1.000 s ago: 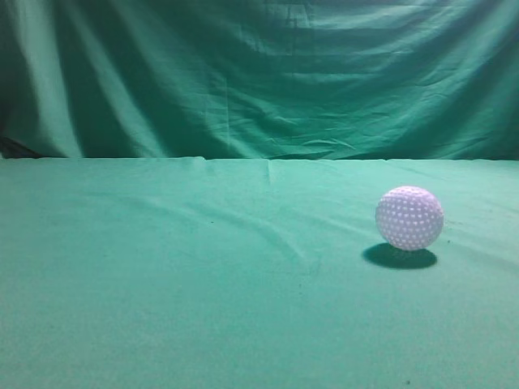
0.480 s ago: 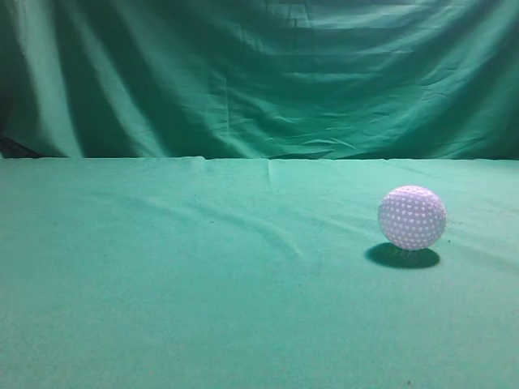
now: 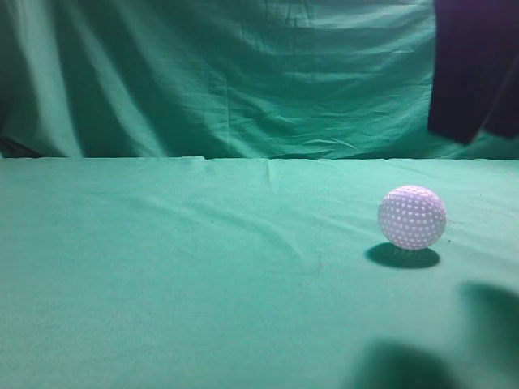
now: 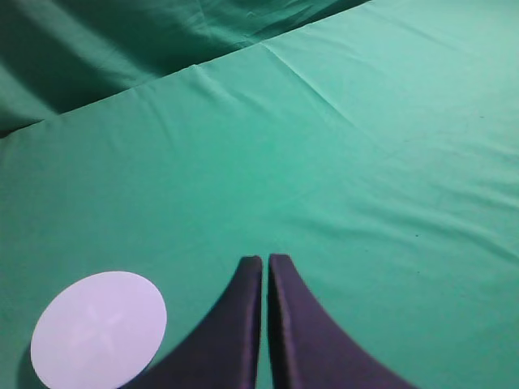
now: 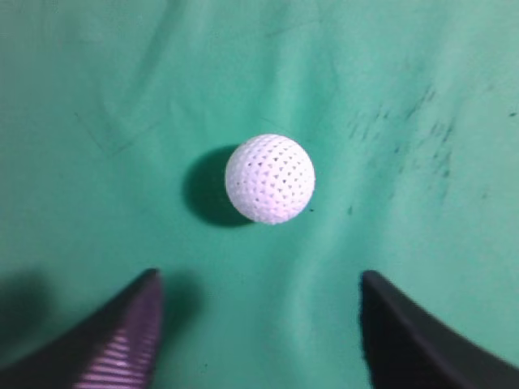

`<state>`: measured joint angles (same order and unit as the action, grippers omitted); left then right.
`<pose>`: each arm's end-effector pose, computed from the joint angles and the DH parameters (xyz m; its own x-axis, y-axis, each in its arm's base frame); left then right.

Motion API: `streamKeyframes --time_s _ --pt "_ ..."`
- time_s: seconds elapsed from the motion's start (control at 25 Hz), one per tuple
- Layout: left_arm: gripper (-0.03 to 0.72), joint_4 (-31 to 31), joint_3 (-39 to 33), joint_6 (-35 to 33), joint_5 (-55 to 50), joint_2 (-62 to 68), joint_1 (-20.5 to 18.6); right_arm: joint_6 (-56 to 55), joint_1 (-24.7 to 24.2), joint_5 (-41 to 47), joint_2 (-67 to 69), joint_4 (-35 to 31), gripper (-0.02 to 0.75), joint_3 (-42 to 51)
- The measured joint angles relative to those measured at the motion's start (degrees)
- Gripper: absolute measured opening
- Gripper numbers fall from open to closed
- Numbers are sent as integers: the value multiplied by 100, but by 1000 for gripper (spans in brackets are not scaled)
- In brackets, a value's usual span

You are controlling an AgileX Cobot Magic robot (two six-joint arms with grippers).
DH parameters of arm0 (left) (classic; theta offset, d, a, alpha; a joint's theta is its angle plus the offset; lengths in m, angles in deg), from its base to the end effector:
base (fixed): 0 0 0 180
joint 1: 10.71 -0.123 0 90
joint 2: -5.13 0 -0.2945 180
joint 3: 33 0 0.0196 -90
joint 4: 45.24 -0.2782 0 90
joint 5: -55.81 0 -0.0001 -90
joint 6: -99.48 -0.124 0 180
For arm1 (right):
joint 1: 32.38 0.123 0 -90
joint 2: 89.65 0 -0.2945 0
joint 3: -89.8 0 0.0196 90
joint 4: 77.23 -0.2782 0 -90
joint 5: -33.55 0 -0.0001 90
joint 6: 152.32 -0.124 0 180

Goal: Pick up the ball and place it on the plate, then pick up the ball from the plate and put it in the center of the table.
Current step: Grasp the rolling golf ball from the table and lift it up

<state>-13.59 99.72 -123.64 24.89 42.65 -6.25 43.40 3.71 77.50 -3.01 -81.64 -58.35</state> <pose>0.1494 -0.0452 0.3026 -0.2721 0.2753 -0.9220 0.4105 0.8999 0.1475 0.2175 0.1668 0.1835 -0.6211 -0.7211 -0.3069 -0.7542 0.6565 -0.0162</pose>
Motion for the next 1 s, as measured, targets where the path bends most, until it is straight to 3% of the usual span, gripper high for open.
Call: streamKeyframes --time_s 0.08,0.2,0.24,0.48,0.84,1.0 --pt "0 0 0 0 0 0 0 0 14 -29 261 -53 554 -15" --pt "0 0 0 0 0 0 0 0 14 -29 663 -207 543 -197" --pt "0 -8 0 0 0 0 0 0 14 -18 805 -230 583 -310" --pt "0 -8 -288 0 10 0 0 -77 14 22 1545 -256 569 -929" --pt "0 11 -410 0 122 0 0 -208 14 -13 2091 -256 569 -1037" --pt "0 11 -410 0 122 0 0 -221 14 -37 2166 -256 378 -1051"
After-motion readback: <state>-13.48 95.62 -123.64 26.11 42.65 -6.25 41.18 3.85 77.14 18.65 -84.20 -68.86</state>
